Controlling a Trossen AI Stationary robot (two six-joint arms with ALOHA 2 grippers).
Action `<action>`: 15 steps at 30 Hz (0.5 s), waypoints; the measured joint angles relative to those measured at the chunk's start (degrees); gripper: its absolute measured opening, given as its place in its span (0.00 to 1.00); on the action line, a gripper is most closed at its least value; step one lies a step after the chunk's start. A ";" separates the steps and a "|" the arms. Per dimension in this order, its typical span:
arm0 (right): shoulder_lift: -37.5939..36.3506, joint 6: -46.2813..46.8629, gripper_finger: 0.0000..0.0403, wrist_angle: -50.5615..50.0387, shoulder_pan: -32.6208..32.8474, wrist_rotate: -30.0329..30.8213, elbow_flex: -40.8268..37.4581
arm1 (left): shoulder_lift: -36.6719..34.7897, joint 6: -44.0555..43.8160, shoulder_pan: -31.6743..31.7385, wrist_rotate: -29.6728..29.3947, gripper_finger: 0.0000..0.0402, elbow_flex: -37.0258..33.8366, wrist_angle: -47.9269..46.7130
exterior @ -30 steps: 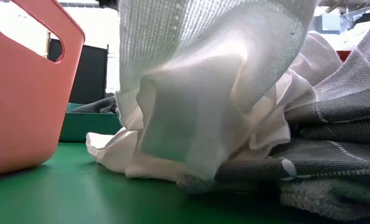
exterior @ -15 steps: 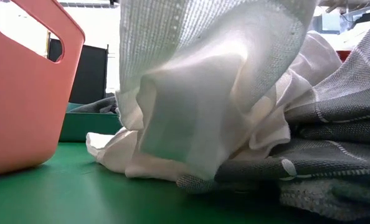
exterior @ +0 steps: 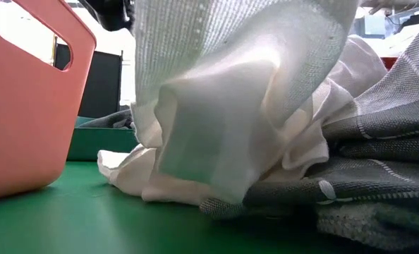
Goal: Sort microfiber towel by color & place in baskets
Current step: Put the white and orange microfiber towel into the orange bin
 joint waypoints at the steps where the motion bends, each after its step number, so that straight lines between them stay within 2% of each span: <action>1: 0.00 0.03 0.09 0.46 0.26 -0.02 0.00 | 0.90 0.59 0.07 0.01 0.68 0.01 2.29; 6: 0.00 0.19 0.09 1.31 1.61 -0.99 0.00 | 5.42 2.91 0.27 0.52 0.68 2.40 7.62; 9: 0.00 0.19 0.10 1.37 2.52 -2.10 0.00 | 6.99 4.87 0.27 2.85 0.65 5.24 9.32; 12: -0.02 0.17 0.11 1.39 2.99 -2.16 0.02 | 7.67 7.89 0.25 3.83 0.53 7.87 9.29; 15: -0.14 0.43 0.14 0.51 3.21 -2.16 0.02 | 7.58 8.88 0.34 3.97 0.33 9.29 9.30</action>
